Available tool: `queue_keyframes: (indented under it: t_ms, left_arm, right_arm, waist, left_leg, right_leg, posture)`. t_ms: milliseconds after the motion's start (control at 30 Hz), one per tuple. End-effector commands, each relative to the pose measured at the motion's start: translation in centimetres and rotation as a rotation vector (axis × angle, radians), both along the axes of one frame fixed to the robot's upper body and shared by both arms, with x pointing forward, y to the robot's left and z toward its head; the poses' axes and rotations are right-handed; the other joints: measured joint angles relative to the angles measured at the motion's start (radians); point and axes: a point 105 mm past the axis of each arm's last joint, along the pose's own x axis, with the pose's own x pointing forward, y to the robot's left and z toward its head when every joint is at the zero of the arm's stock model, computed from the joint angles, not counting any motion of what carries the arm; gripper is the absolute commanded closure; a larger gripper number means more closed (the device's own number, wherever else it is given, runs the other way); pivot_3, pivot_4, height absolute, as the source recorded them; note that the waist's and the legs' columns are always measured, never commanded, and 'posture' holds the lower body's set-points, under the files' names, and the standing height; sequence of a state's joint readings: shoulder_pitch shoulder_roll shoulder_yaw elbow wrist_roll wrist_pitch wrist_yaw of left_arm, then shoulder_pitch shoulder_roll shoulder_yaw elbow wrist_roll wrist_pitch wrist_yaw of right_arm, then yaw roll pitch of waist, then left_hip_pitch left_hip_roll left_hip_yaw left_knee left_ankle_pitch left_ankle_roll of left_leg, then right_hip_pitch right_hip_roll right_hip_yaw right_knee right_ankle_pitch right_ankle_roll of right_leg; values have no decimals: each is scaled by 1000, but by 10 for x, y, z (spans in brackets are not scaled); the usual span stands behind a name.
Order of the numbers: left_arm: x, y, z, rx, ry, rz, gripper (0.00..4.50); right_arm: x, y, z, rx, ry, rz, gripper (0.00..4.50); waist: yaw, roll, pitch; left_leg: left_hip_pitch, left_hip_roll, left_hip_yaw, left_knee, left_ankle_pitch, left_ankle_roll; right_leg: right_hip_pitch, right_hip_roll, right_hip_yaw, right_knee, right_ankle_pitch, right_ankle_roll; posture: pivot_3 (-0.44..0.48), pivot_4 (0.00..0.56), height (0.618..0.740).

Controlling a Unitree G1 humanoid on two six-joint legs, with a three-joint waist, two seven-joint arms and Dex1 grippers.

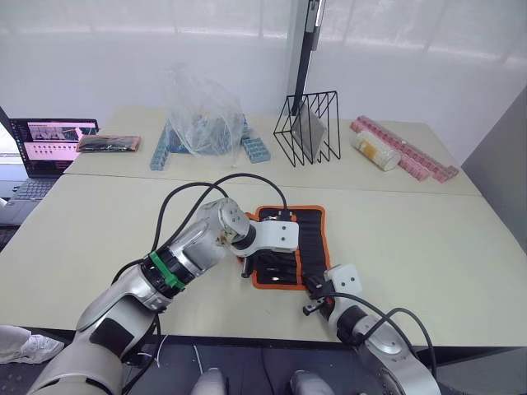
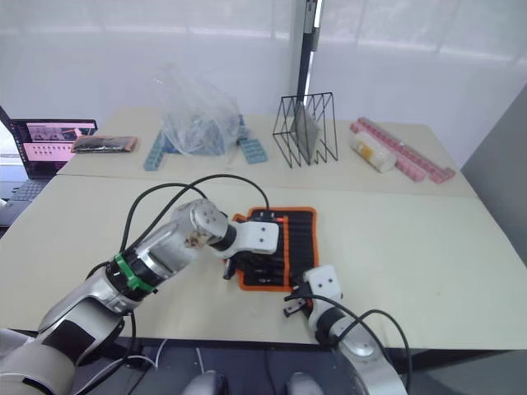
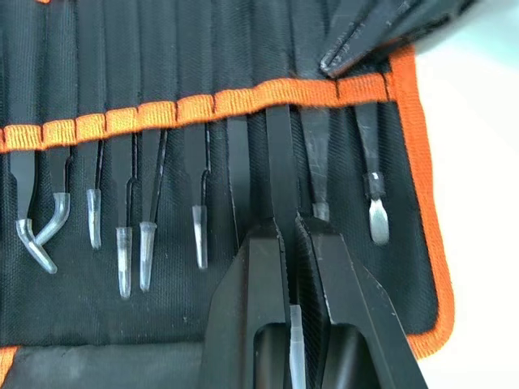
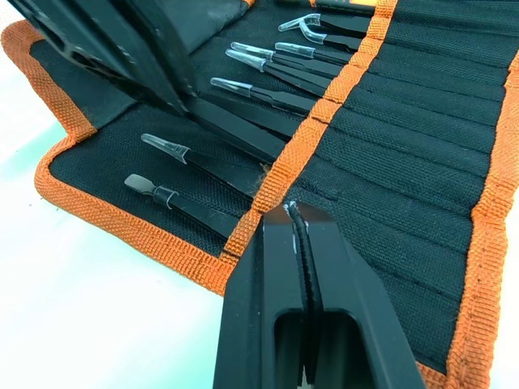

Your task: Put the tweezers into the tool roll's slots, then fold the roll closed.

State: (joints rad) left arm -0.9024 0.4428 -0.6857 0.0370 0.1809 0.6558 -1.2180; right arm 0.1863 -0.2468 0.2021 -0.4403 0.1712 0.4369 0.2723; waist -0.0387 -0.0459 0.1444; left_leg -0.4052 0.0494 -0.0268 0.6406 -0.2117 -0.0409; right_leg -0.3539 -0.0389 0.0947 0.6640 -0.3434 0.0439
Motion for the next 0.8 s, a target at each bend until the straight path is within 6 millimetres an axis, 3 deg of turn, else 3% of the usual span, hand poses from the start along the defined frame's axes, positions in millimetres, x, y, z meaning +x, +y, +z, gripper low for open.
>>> queue_keyframes:
  t_ms: [33, 200, 567, 800]
  left_arm:
    - [-2, -20, 7, -44, -39, -32, 4485]
    - [-1, -31, 1, -94, -29, -20, 4485]
    - [7, -33, -5, -116, -50, -1, 4485]
    - [8, -16, 15, -134, -80, 4, 2085]
  right_arm:
    - [-19, -7, -54, -71, 227, -25, 4500]
    - [-19, -6, -55, -70, 226, -23, 4500]
    - [-20, -5, -56, -69, 228, -18, 4500]
    - [-19, -8, -55, -74, 226, -21, 4500]
  waist:
    - [0, 0, 0]
    - [2, 0, 0]
    - [7, 1, 0]
    - [9, 1, -1]
  left_leg:
    - [0, 0, 0, 0, 0, 0]
    - [0, 0, 0, 1, 0, 0]
    - [1, 0, 0, 2, 0, 0]
    - [1, 0, 0, 2, 0, 0]
  right_leg:
    - [0, 0, 0, 0, 0, 0]
    - [0, 0, 0, 0, 0, 0]
    - [2, 0, 0, 0, 0, 1]
    - [1, 0, 0, 1, 1, 0]
  posture:
    - [0, 150, 705]
    - [0, 150, 705]
    - [0, 150, 705]
    - [0, 150, 705]
